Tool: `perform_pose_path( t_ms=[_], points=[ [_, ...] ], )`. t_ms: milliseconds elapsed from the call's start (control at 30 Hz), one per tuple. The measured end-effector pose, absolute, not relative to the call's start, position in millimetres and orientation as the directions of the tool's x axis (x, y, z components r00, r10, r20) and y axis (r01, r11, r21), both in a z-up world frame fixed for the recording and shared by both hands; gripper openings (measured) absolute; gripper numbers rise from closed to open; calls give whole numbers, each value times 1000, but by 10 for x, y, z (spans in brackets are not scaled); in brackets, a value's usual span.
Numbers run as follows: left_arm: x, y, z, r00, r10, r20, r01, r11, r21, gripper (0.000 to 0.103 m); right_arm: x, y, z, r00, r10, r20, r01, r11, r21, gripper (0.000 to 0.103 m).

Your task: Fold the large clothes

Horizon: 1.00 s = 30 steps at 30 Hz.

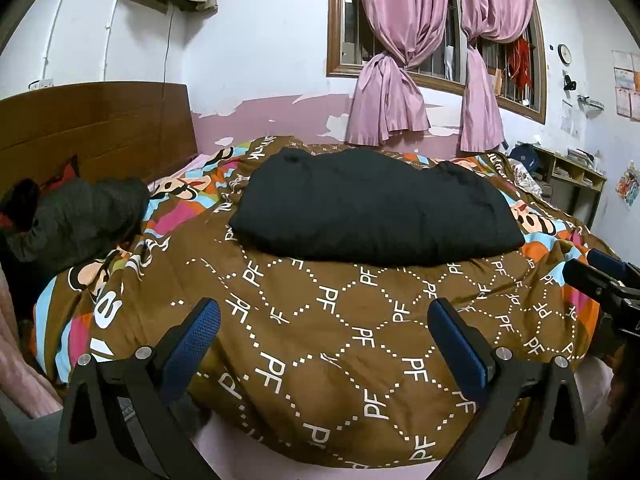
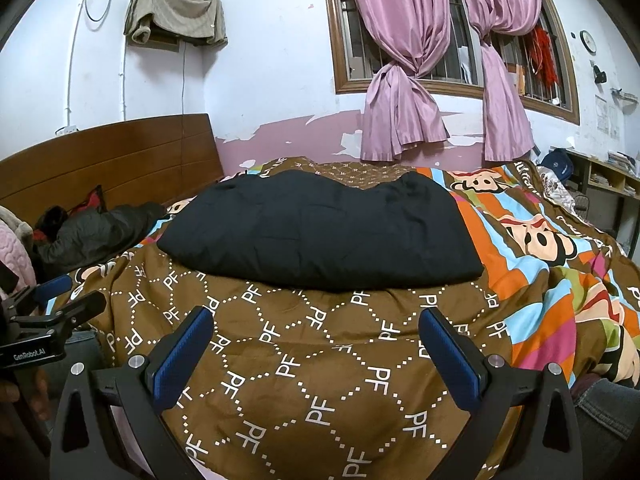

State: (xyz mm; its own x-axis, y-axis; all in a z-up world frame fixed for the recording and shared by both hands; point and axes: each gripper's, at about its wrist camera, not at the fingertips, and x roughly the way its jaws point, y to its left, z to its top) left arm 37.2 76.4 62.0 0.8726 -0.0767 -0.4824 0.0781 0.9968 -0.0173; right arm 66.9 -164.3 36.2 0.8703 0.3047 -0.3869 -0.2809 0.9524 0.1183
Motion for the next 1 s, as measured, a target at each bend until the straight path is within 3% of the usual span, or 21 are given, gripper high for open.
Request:
perform_pose_path(
  t_ms=[1000],
  points=[
    [367,746,619,874,-77,-479,81,997,-12,101,679,-1623,345,867,309,-391,-284,951,123,103]
  ],
)
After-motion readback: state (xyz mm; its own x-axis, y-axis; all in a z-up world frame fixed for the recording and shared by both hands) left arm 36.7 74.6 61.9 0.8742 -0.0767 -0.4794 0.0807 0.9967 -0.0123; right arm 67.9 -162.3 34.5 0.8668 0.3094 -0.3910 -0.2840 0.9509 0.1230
